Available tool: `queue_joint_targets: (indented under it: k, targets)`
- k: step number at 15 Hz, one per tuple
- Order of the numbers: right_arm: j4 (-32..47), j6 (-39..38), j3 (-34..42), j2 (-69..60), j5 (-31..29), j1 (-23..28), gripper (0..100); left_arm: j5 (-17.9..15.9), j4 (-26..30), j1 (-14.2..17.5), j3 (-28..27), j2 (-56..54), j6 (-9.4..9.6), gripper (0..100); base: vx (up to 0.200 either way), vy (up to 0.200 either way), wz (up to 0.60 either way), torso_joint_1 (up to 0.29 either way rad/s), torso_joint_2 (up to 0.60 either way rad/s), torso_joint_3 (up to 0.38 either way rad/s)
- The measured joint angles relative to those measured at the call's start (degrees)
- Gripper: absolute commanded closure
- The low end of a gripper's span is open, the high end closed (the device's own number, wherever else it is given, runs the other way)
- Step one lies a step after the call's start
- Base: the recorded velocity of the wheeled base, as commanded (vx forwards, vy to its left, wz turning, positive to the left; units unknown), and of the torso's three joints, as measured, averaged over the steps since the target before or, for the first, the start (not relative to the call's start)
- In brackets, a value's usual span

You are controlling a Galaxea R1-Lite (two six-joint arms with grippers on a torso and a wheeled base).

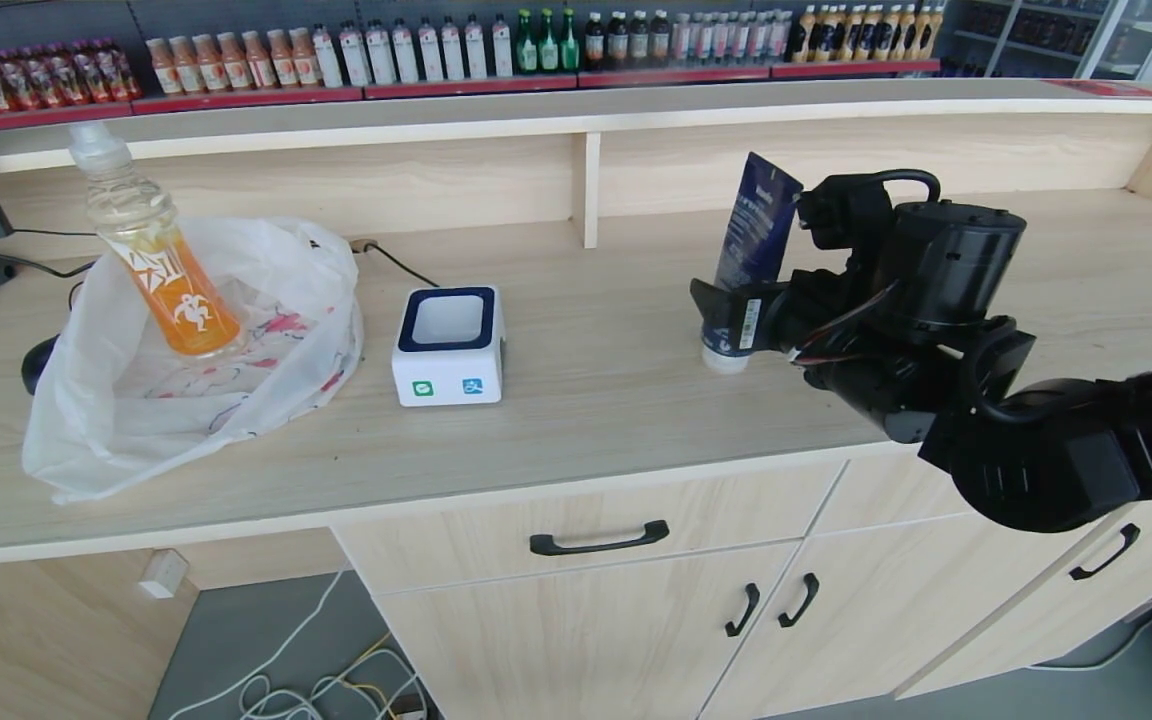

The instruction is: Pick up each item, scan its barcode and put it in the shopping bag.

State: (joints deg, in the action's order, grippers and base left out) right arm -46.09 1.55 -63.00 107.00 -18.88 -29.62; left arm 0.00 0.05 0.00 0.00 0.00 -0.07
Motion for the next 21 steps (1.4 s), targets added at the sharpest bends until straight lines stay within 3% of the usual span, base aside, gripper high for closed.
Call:
queue_joint_targets:
  k: [21]
  targets:
    - [-2.1,1.5,-3.2,4.5,0.1,2.4,0,0.0,0.0,0.0,0.0,0.0,0.0,0,0.0,0.0,0.0,0.0,0.0,0.0]
